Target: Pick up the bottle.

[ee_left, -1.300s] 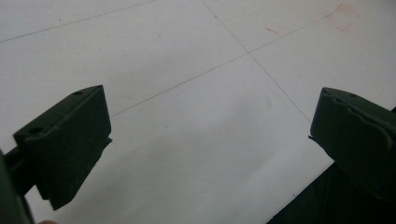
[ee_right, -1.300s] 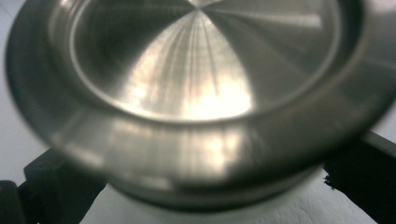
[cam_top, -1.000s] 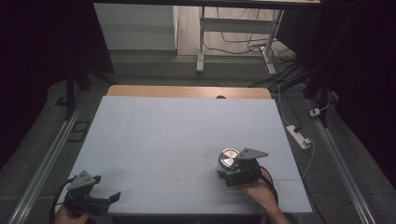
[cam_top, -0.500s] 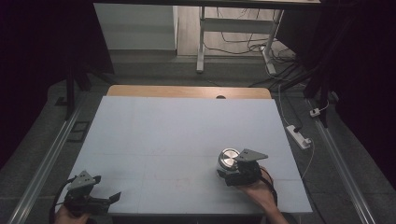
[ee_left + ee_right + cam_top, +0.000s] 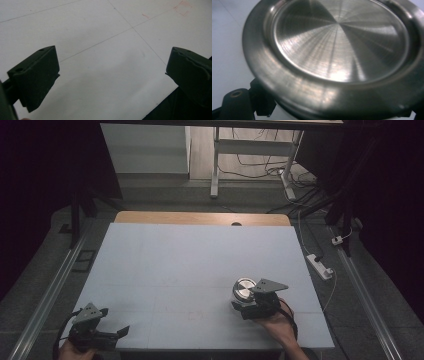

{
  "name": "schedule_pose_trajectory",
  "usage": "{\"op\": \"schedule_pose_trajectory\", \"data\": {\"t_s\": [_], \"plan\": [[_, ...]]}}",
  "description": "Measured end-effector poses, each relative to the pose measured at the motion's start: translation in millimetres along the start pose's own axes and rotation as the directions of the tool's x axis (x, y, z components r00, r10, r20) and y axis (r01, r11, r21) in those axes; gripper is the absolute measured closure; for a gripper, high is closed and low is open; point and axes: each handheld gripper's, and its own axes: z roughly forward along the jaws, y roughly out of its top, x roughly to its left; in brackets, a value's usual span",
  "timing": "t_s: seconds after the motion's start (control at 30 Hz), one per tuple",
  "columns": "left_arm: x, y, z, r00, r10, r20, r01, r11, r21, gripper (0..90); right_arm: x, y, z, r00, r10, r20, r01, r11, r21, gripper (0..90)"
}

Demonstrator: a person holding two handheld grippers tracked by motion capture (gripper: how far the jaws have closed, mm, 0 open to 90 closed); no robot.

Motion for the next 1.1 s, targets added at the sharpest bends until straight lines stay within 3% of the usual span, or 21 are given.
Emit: {"op": "schedule_pose_trajectory", "data": {"t_s": [0.2,0.5,1.1], "plan": [[-0.2,0.1,0.0,1.0,0.0,0.0,0.0,1.0,0.0,0.0,0.5,5.1,-1.2,0.9998,0.015,-0.015,-0.015,0.9999,0.003,14.6],[-0.1,0.0,-0.1,1.0,0.0,0.002,0.0,1.0,-0.002,0.0,7.5,18.2,0.2,0.9992,-0.005,-0.039,0.005,1.0,-0.008,14.6],[-0.2,0.0,-0.2,1.0,0.005,0.007,-0.005,1.0,-0.002,0.0,28.6,51.6,20.3,0.9924,-0.025,-0.121,0.02,0.9988,-0.045,14.7]]}}
